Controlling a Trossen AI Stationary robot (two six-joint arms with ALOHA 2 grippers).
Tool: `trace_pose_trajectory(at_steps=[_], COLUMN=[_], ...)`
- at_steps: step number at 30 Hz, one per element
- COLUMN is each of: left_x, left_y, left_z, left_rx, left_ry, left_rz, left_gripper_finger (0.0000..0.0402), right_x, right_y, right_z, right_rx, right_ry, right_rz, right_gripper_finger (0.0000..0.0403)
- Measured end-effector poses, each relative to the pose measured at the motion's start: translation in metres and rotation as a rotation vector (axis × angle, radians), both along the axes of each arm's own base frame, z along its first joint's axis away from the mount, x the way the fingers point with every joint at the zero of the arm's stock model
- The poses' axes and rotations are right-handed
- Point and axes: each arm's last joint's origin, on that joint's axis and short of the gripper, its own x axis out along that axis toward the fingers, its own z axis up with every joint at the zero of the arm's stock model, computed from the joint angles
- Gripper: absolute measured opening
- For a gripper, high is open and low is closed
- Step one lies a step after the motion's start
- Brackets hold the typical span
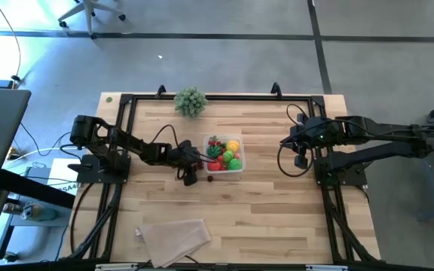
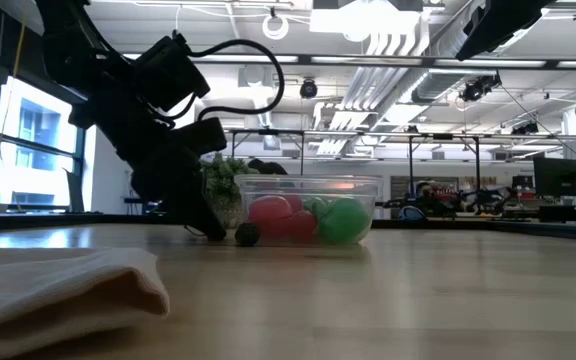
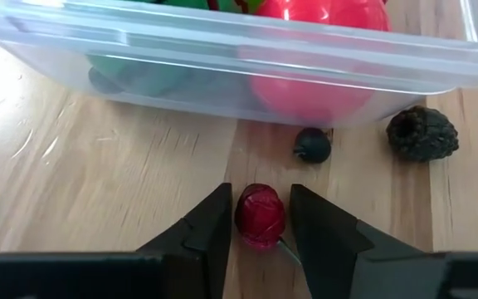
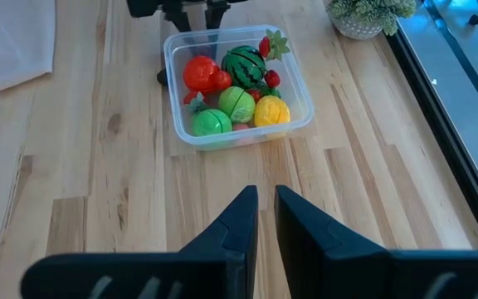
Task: Pick and placing Produce into tupperware
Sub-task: Put the red cherry into the transparent bin
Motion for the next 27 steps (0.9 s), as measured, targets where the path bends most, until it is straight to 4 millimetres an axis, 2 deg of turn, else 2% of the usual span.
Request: trace_pose_trajectory(at_steps=[7, 27], left_x=[-0.0004, -0.0029], left_y=[0.0004, 0.0001], left_z=[-0.0003, 0.0029], left_rx=[-0.002, -0.005], left_ry=[0.001, 0.001], left_rz=[0.017, 0.034], left_gripper_finger=[0.0077, 0.0074], right_x=[0.0, -0.0001], right_y=[0.0, 0.0], right_z=[0.0, 0.0001], right_rx=[0.0, 0.0], right_ry=[0.0, 0.0], right_rz=[0.0, 0.0], right_gripper_finger=[0.0034, 0.0034])
